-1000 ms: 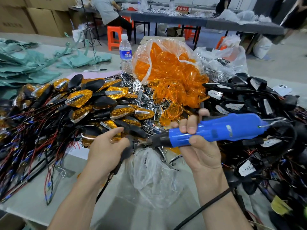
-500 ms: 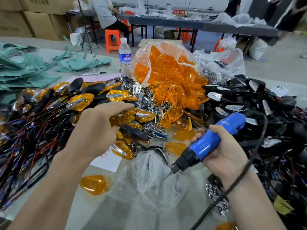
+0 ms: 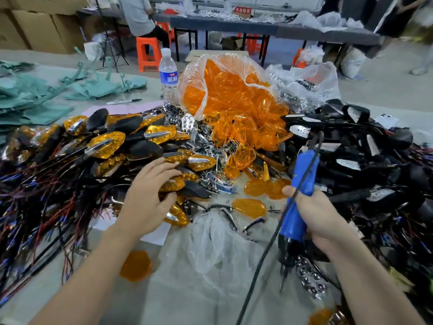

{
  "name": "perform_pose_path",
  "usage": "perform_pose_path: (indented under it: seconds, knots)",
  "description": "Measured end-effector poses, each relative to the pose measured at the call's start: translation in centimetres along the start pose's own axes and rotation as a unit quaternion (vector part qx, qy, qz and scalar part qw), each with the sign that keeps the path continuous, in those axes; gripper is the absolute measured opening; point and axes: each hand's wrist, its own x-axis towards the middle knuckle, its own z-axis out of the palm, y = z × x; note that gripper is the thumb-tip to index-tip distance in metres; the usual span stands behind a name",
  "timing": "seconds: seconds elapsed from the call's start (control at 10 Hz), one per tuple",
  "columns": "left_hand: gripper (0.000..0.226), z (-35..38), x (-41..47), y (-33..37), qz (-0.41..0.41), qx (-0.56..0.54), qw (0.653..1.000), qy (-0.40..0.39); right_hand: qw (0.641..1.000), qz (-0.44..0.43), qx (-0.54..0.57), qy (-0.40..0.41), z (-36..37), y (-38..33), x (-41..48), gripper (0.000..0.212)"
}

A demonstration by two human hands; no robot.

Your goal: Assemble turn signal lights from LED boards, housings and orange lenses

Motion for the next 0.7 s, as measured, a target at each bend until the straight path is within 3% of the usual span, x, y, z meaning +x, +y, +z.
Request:
perform_pose_path:
  seconds: [0.1, 0.2, 0.3, 0.5, 0.7]
  knots:
    - [0.043, 0.8, -0.2, -1.1, 0.034, 0.027, 0.999, 0.019, 0.980, -0.054, -0.162, 0.098, 0.4, 0.8, 0.3, 0.009]
    - [0.044, 1.2, 0.7, -2.1, 0.043, 0.053, 0.997, 0.040, 0.925, -0.087, -0.329, 0.167, 0.8, 1.8, 0.8, 0.029]
    - [0.045, 1.6, 1.6, -1.8, 0.033, 0.071, 0.996, 0.049, 0.874, -0.091, -0.423, 0.221, 1.5, 2.1, 0.8, 0.040]
    - [0.062, 0.2, 0.5, 1.5, -0.025, 0.112, 0.992, 0.046, 0.810, -0.113, -0.530, 0.224, 2.0, 2.7, 1.1, 0.053]
    - [0.062, -7.7, 1.0, 4.2, 0.014, 0.068, 0.967, 0.246, 0.763, -0.170, -0.584, 0.218, -0.1, -1.1, -1.5, 0.069]
